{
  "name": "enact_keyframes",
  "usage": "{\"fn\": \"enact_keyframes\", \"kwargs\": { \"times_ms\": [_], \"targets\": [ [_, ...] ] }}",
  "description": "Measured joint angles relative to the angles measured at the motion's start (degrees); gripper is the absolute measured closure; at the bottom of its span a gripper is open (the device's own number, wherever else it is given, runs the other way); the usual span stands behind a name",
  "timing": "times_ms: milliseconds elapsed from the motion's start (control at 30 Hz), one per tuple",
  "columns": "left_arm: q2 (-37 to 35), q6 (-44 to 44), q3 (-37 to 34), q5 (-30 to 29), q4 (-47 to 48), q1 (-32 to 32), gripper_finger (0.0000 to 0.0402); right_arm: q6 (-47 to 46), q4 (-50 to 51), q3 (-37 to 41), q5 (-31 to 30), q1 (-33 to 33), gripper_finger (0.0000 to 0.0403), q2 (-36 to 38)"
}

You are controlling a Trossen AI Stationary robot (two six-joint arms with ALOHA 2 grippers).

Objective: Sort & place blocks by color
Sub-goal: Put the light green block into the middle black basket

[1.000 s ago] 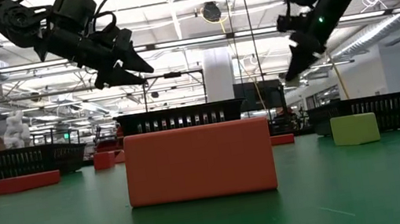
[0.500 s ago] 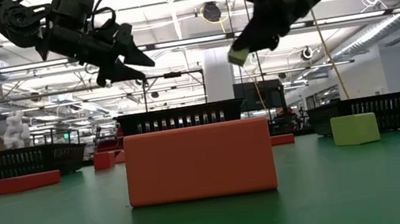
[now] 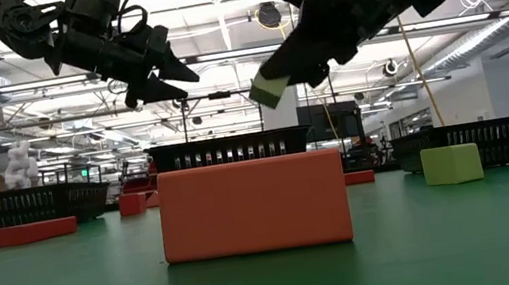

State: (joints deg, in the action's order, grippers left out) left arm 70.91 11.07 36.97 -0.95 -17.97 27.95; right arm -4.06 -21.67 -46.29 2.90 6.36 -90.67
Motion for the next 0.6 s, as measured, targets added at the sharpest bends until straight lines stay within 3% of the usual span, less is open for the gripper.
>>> {"fn": "enact_keyframes", "kwargs": {
  "times_ms": [133,500,600],
  "targets": [
    [0.00,0.00,0.00,0.00,0.11,-0.09,0.0119,0.11,-1.44,-0.92,-3.85,1.16,0.0278,-3.86],
    [0.00,-0.87,0.00,-0.02,0.15,-0.03,0.0119,0.49,-6.95,-1.10,-4.36,0.06,0.0277,-7.00],
    [0.00,-0.65,0.00,-0.15,0.15,-0.03,0.0119,0.35,-6.84,-1.10,-4.60,0.06,0.0226,-7.00]
  ]
}}
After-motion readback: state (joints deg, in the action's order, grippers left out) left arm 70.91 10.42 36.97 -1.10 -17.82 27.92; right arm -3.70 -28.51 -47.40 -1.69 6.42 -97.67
